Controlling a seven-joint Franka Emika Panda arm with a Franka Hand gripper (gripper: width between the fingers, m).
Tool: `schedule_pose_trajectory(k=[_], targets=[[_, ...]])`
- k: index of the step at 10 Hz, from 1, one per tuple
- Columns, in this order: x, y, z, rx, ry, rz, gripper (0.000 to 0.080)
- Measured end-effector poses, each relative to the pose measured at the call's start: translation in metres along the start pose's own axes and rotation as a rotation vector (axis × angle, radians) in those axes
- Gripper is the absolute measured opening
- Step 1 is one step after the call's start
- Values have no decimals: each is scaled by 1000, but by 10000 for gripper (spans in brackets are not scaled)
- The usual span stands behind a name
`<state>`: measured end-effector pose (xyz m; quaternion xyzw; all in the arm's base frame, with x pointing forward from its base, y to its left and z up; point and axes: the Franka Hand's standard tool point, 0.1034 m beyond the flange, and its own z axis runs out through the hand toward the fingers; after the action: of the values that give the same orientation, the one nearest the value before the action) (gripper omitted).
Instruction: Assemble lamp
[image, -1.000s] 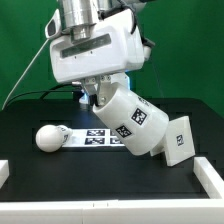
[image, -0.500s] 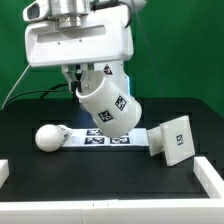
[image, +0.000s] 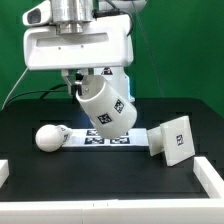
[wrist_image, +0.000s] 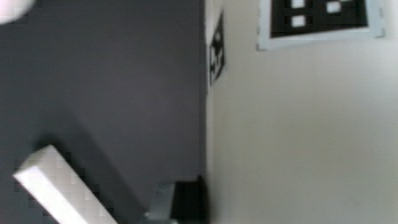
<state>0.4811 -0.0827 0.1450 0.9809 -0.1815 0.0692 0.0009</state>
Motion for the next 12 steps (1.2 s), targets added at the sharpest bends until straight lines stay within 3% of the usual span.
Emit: schedule_pose_trajectory(k=[1,2,3,6,7,9,10,12], targets=[[0,0,-2,-44,72,-57,48],[-6,-11,0,-57,153,-97,48],[-11,-23,2,-16,241,-161,48],[31,15,-24,11,402,-191,48],[31,26,-17,-15,410,-247,48],[25,23,-7,-30,466,-304,48],[13,21,12,-42,430,-285,48],[0,11,29,-45,382,-277,48]])
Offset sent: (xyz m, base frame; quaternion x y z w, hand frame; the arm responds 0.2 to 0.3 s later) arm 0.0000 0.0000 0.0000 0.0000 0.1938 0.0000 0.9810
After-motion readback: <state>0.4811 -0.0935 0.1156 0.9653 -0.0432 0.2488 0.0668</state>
